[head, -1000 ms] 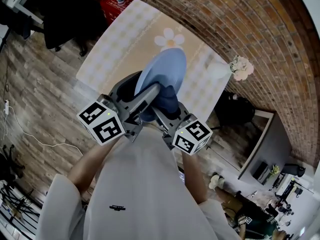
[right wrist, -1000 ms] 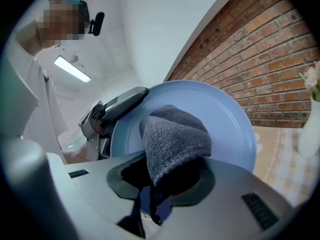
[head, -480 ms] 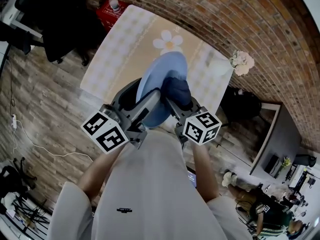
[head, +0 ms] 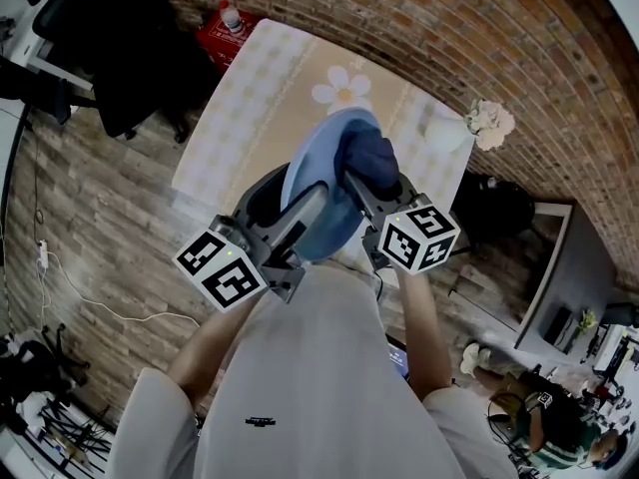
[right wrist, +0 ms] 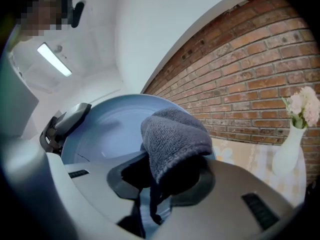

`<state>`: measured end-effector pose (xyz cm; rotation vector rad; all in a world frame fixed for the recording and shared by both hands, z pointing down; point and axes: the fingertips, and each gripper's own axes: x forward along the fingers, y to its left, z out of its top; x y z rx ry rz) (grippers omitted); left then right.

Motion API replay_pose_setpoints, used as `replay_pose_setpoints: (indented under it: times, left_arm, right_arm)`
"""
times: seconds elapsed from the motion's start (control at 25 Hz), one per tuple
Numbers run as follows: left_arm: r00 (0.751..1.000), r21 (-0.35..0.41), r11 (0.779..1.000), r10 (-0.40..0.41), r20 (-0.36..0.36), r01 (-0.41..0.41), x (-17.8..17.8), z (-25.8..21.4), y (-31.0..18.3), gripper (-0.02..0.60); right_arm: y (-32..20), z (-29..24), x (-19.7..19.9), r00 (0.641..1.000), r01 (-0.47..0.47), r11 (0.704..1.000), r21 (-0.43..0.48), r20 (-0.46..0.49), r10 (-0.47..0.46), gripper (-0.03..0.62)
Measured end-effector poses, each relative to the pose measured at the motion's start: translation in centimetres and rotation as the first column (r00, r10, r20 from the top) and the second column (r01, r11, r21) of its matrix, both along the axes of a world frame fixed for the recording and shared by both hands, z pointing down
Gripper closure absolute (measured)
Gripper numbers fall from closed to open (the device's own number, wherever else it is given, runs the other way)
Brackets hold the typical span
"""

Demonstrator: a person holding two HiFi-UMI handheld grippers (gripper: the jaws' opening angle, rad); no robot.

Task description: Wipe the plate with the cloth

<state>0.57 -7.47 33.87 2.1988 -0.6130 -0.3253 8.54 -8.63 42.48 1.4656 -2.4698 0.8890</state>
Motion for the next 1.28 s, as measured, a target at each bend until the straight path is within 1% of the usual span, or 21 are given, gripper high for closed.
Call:
replay_pose_setpoints:
  times: [0.16,0.4,0.56,0.76,0.84,0.92,1.0,1.12,1.28]
  left_arm:
    - [1.0,-0.045,0.999,-0.024,-0.016,0.024,-0.1,0.1,-0.6,0.322]
    - [0.999,-0.06,0.997,-0.046,-0.027,0.044,-0.1,0.2,-1.2,0.322]
    - [0.998,-0.073,0.996,-0.052,-0.03,0.049,-0.4,0.6,-1.4,0.322]
    - [0.999,-0.085,0.996,-0.04,-0.027,0.038,-0.3,0.9,-1.2,0.322]
    - [0.998,-0.104,0.994,-0.04,-0.039,0.036,-0.4,1.2,-1.1,0.322]
    - [0.998,-0.12,0.992,-0.049,-0.05,0.043,-0.7,1.5,-1.3,0.322]
    - [0.997,-0.121,0.991,-0.06,-0.051,0.054,-1.1,1.5,-1.5,0.322]
    - [0.996,-0.114,0.991,-0.071,-0.051,0.065,-1.6,1.3,-1.6,0.322]
    - [0.995,-0.109,0.991,-0.089,-0.039,0.084,-2.4,1.3,-1.7,0.322]
  right_arm:
    - [0.0,-1.7,-2.0,0.999,0.05,0.998,0.045,0.011,-0.05,0.462]
    - [1.6,-3.1,-4.5,0.99,0.134,0.987,0.086,0.035,-0.137,0.462]
    - [3.7,-2.8,-6.2,0.981,0.184,0.979,0.087,0.038,-0.188,0.462]
    - [5.5,-2.2,-6.6,0.972,0.229,0.971,0.068,0.032,-0.231,0.462]
    - [6.1,-1.8,-6.5,0.97,0.243,0.968,0.058,0.007,-0.244,0.462]
    - [6.5,-1.2,-6.7,0.965,0.262,0.964,0.049,-0.049,-0.259,0.462]
    - [6.9,-0.7,-6.9,0.959,0.275,0.961,0.034,-0.079,-0.272,0.462]
    - [7.2,0.1,-6.6,0.959,0.272,0.962,0.013,-0.09,-0.269,0.462]
    - [7.4,1.7,-5.8,0.954,0.263,0.964,-0.025,-0.141,-0.264,0.462]
